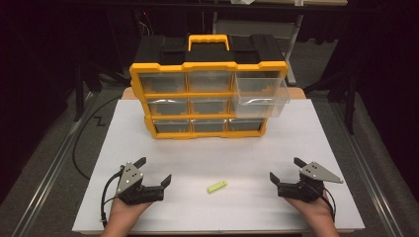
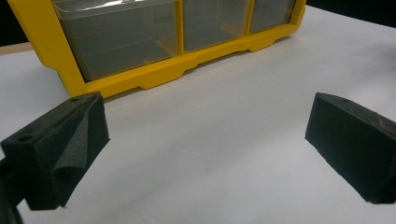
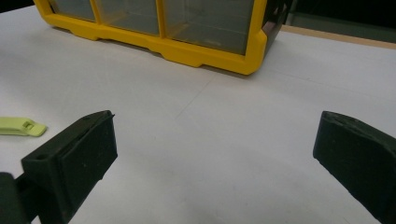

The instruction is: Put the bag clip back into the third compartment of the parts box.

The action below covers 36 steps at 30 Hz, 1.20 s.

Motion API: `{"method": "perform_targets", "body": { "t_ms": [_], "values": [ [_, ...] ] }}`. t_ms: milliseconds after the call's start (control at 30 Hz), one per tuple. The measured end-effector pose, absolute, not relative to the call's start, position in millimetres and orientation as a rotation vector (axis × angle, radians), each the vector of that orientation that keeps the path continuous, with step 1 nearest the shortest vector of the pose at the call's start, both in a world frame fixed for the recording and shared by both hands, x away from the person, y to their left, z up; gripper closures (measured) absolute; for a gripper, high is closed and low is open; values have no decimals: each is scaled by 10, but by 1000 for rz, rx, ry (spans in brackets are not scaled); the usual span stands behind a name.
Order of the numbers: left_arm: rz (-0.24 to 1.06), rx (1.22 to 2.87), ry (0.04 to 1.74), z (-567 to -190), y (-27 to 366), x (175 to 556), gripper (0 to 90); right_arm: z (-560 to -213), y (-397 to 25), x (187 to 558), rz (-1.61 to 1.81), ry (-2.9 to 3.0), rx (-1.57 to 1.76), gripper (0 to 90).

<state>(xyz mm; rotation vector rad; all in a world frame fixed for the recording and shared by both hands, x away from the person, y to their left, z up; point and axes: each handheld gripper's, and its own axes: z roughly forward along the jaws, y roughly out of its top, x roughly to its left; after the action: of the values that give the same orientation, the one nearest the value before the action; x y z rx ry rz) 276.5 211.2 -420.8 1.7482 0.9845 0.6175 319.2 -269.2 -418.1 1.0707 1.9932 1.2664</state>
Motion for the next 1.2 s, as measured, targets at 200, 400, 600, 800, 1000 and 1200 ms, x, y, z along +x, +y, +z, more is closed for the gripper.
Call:
{"method": "perform_targets", "body": {
  "t_ms": [200,400,600,800,1000,1200],
  "values": [
    [616,1758,973,-4211,2099,2769,8,-4172,-2589,3239,1269,2037,1048,1],
    [608,1769,966,-4218,2089,2777,8,-4156,-2400,3254,1275,2082,1007,1],
    [598,1777,978,-4229,2081,2792,3,-4178,-2154,3315,1250,2144,946,3],
    [602,1775,975,-4230,2076,2796,3,-4205,-1902,3415,1236,2203,896,22],
    [593,1765,991,-4227,2089,2809,5,-4219,-1735,3529,1252,2230,928,74],
    [604,1750,979,-4213,2095,2791,5,-4242,-1583,3589,1276,2290,928,365]
  ]
}}
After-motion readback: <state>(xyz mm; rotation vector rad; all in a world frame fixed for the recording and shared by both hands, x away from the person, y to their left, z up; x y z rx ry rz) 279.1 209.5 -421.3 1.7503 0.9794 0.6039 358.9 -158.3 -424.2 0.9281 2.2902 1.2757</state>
